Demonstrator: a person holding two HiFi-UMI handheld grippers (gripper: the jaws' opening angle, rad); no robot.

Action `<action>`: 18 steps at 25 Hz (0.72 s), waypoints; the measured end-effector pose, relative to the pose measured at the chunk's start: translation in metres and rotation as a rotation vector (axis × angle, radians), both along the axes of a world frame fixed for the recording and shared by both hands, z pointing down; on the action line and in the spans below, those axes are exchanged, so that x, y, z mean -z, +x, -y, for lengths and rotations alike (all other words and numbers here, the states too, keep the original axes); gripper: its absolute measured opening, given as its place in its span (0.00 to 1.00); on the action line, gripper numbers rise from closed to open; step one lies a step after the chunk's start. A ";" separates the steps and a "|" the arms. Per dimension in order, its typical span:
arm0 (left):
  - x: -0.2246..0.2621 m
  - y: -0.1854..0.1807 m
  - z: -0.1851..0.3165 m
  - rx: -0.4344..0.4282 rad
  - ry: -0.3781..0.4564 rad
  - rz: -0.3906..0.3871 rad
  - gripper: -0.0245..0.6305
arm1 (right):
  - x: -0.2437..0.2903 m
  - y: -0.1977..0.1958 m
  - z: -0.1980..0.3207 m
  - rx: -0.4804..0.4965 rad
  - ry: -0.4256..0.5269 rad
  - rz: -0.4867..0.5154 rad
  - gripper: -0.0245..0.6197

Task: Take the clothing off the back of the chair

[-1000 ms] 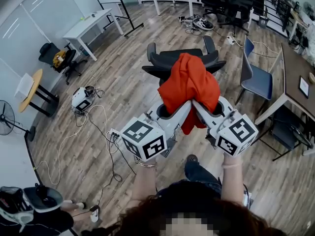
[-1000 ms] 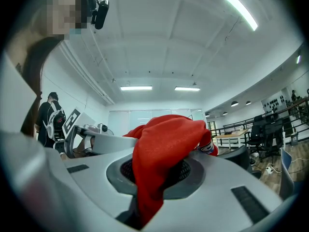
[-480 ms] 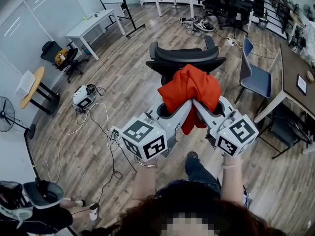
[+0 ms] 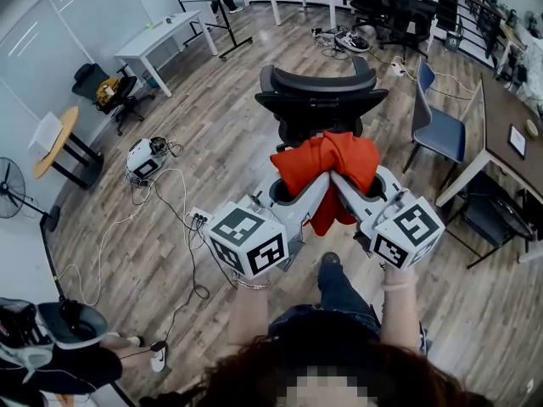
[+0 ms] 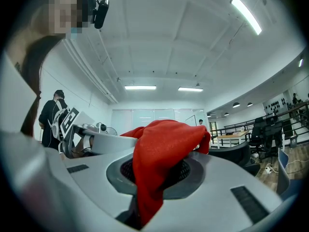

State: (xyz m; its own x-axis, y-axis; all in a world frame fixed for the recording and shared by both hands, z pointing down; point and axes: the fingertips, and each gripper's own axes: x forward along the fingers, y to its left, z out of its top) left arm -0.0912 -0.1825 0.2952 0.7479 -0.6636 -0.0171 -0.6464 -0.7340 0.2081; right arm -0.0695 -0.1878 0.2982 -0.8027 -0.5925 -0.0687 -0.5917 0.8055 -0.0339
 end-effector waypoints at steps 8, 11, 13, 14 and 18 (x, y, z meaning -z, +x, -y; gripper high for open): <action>-0.008 -0.006 -0.039 0.012 -0.011 -0.002 0.17 | -0.007 -0.006 -0.039 -0.008 -0.024 -0.012 0.13; -0.007 -0.002 -0.051 0.010 -0.010 -0.002 0.17 | -0.007 -0.001 -0.051 -0.016 -0.025 -0.015 0.13; -0.007 0.002 -0.058 0.008 -0.007 0.002 0.18 | -0.006 0.003 -0.058 -0.023 -0.025 -0.012 0.13; -0.007 0.005 -0.061 0.008 -0.005 0.006 0.18 | -0.007 0.005 -0.061 -0.027 -0.027 -0.009 0.13; -0.009 0.013 -0.069 0.007 0.000 0.021 0.18 | -0.009 0.014 -0.069 -0.033 -0.036 -0.002 0.13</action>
State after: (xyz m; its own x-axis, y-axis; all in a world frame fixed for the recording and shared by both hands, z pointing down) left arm -0.0780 -0.1135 0.3039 0.7434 -0.6688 -0.0011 -0.6559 -0.7294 0.1942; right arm -0.0559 -0.1186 0.3077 -0.7829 -0.6205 -0.0453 -0.6177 0.7839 -0.0619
